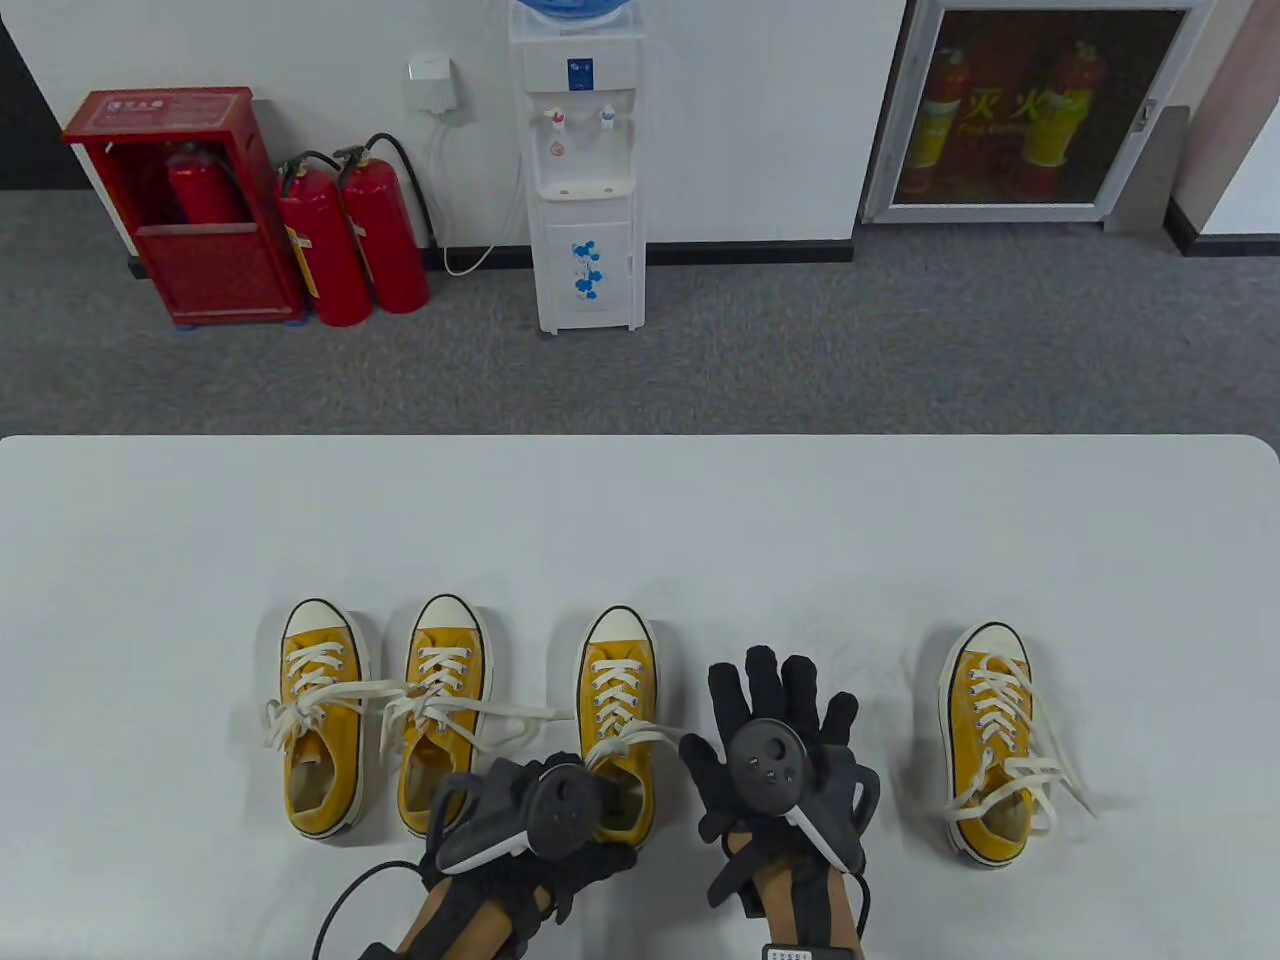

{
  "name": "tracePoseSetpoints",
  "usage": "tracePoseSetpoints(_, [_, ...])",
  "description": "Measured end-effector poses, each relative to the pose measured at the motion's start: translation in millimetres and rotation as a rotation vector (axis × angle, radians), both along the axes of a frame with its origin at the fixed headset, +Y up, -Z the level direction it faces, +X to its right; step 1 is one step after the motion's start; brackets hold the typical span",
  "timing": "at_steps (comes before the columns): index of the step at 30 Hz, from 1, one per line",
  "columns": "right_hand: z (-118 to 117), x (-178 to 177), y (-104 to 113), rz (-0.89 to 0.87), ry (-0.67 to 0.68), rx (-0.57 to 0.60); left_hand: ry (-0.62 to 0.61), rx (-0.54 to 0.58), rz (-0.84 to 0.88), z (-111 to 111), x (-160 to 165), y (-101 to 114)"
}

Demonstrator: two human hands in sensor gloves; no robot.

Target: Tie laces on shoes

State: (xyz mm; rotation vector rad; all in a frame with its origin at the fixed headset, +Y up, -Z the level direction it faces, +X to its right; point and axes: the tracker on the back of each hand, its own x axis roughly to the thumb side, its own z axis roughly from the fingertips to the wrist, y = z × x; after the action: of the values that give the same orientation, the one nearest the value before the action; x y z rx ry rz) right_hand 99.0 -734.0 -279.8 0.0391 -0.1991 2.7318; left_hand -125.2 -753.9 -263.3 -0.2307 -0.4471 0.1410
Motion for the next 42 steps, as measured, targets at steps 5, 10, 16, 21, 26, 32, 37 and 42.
tracePoseSetpoints(5, [-0.5,-0.3,-0.4,-0.002,0.003,0.000,0.005,-0.012,0.065,-1.6,-4.4,0.7])
tracePoseSetpoints(10, [-0.4,0.4,0.0,-0.008,-0.003,0.001,0.028,0.009,0.127,-2.8,-9.0,6.2])
tracePoseSetpoints(16, [-0.4,1.6,0.1,-0.015,-0.009,0.000,0.073,0.059,0.200,-5.2,-20.9,17.8])
tracePoseSetpoints(21, [-0.2,2.4,0.2,-0.020,-0.011,-0.001,0.115,0.100,0.197,-8.3,-35.4,25.8])
tracePoseSetpoints(26, [-0.3,3.1,-0.1,-0.021,-0.014,-0.003,0.155,0.136,0.185,-10.9,-49.4,33.4])
tracePoseSetpoints(32, [-0.2,3.6,0.1,-0.021,-0.016,-0.006,0.179,0.113,0.175,-12.9,-57.0,34.2])
tracePoseSetpoints(37, [-0.4,3.6,-0.1,-0.018,-0.015,-0.009,0.174,0.105,0.140,-12.8,-57.1,34.1])
tracePoseSetpoints(42, [-0.3,3.4,-0.4,-0.012,-0.014,-0.018,0.144,0.047,0.001,-10.3,-47.7,29.4])
